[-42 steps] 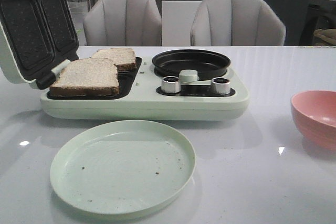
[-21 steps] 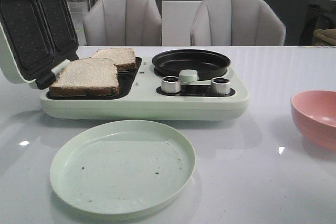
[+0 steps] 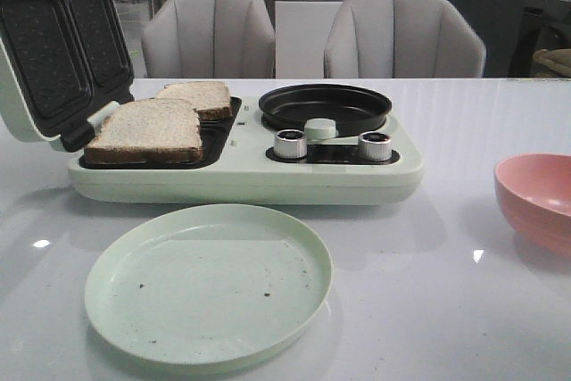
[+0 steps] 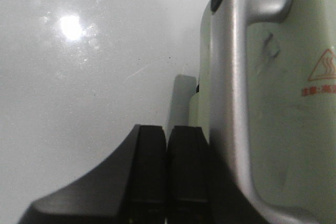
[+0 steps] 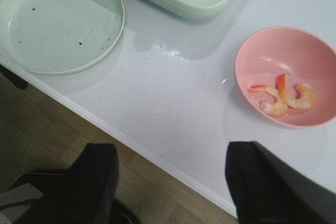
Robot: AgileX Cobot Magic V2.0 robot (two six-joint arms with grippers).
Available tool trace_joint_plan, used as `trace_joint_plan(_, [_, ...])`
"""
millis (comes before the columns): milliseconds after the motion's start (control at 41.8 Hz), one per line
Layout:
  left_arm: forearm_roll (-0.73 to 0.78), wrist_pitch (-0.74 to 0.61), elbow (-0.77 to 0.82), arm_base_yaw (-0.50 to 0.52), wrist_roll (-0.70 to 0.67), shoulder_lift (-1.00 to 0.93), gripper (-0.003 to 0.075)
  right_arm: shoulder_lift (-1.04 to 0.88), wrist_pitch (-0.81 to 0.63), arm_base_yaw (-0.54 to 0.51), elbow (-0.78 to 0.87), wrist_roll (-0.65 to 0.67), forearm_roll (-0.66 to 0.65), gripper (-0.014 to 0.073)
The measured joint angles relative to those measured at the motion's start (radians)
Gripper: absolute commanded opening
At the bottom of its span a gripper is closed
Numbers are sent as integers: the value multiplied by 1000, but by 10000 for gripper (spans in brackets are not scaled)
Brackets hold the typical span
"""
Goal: Make breakfast with bread and shrimp
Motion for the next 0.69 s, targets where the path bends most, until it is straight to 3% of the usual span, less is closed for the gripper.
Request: trace_joint_plan(694, [-40,16,-2,-259,113,1,101,0,0,0,0,0,0,540])
